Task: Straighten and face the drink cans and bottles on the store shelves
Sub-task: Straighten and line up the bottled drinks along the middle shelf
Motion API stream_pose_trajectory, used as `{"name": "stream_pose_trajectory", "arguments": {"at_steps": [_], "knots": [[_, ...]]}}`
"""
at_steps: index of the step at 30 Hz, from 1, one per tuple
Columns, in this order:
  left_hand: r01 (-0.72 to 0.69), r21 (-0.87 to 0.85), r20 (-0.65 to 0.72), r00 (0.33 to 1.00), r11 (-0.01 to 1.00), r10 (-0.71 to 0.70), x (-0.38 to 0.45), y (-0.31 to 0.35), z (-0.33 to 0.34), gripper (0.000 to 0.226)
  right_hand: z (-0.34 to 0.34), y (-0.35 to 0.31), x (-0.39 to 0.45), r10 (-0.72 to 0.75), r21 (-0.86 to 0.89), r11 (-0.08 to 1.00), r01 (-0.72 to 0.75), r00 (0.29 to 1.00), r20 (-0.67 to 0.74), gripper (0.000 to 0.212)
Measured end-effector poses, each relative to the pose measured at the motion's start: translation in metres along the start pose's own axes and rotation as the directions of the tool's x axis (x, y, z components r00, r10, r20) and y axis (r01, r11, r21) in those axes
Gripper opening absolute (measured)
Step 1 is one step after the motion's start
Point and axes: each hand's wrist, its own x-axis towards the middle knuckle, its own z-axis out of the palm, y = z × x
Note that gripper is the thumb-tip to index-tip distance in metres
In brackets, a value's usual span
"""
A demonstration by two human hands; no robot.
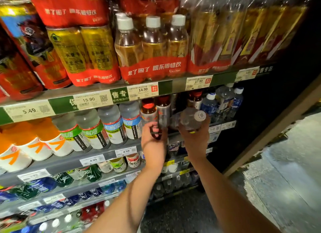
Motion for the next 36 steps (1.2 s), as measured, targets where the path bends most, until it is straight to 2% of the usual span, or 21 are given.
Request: {"name": "stream_pose_trajectory", "arguments": {"at_steps": [3, 7, 10, 14, 18, 21, 26, 32, 36], "knots": [[-0.037, 0.041, 0.077, 0.996, 0.998, 0.034, -0.001, -0.004, 0.013, 0.021, -0.019, 0.001, -0.003, 0.027, 0.114, 0.993, -0.018, 0.996, -0.08, 0.067], [-0.05, 0.099, 0.145, 0.989, 0.994, 0.036, -0.001, -0.008, 0.04, 0.044, -0.046, 0.001, 0.002, 0.011, 0.188, 0.982, 0.011, 0.993, -0.116, 0.067], [-0.011, 0.065, 0.138, 0.99, 0.998, 0.002, 0.003, -0.009, 0.073, 0.046, -0.07, 0.01, 0.011, 0.029, 0.22, 0.976, -0.006, 0.994, -0.102, 0.072], [0.079, 0.12, 0.064, 0.994, 0.99, -0.087, 0.015, -0.015, 0.116, 0.034, -0.105, 0.022, 0.031, 0.043, 0.215, 0.976, -0.029, 0.997, -0.06, 0.07], [0.115, 0.274, -0.012, 0.993, 0.955, -0.116, 0.025, -0.023, 0.149, 0.059, -0.135, 0.036, 0.054, 0.086, 0.307, 0.948, -0.09, 0.996, 0.026, 0.064], [0.121, 0.366, -0.054, 0.993, 0.923, -0.109, 0.027, -0.026, 0.164, 0.065, -0.151, 0.047, 0.069, 0.072, 0.393, 0.914, -0.099, 0.994, 0.083, 0.065], [0.133, 0.408, -0.192, 0.98, 0.903, -0.058, 0.022, -0.026, 0.173, 0.051, -0.163, 0.058, 0.091, 0.005, 0.363, 0.929, -0.068, 0.985, 0.172, 0.064], [0.175, 0.387, -0.39, 0.921, 0.905, -0.011, 0.003, -0.023, 0.172, 0.053, -0.162, 0.058, 0.1, -0.011, 0.369, 0.924, -0.099, 0.959, 0.284, 0.064], [0.162, 0.386, -0.469, 0.882, 0.908, 0.042, -0.009, -0.022, 0.164, 0.058, -0.151, 0.051, 0.101, -0.075, 0.38, 0.923, -0.066, 0.936, 0.345, 0.063]]}}
